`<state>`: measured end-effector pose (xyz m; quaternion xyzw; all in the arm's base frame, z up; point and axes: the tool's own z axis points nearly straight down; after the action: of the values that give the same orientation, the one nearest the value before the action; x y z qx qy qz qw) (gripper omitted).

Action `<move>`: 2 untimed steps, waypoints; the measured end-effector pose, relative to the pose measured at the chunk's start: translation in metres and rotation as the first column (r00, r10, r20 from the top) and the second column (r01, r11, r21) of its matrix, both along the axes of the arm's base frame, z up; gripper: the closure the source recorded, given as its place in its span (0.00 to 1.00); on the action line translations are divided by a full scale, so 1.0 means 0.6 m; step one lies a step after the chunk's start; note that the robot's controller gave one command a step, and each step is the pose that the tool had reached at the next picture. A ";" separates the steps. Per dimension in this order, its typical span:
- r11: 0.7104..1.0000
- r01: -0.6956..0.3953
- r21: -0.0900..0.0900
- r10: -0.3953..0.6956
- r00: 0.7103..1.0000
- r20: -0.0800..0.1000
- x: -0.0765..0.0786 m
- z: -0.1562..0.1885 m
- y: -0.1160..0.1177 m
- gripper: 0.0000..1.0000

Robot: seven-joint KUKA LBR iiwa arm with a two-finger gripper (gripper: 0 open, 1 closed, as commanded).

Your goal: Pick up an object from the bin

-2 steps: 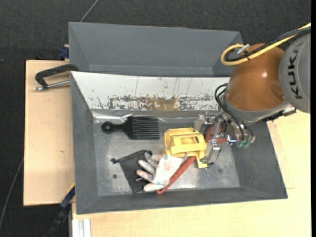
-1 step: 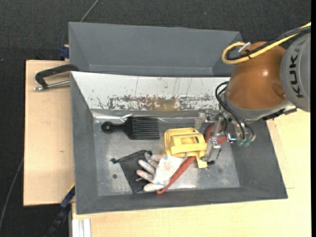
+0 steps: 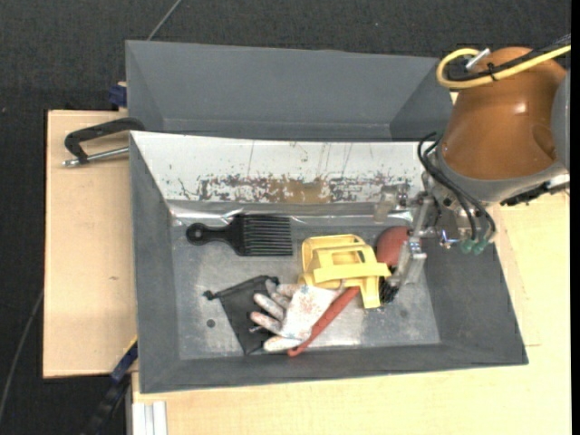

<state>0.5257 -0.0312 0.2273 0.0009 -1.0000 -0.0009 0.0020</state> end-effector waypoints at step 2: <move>1.000 -0.018 0.000 0.018 1.000 0.010 0.012 0.137 0.029 0.00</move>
Offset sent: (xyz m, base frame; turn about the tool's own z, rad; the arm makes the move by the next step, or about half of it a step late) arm 0.0068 0.0210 0.0890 -0.0218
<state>0.5327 -0.0137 0.3097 0.0098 -0.9999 -0.0009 -0.0029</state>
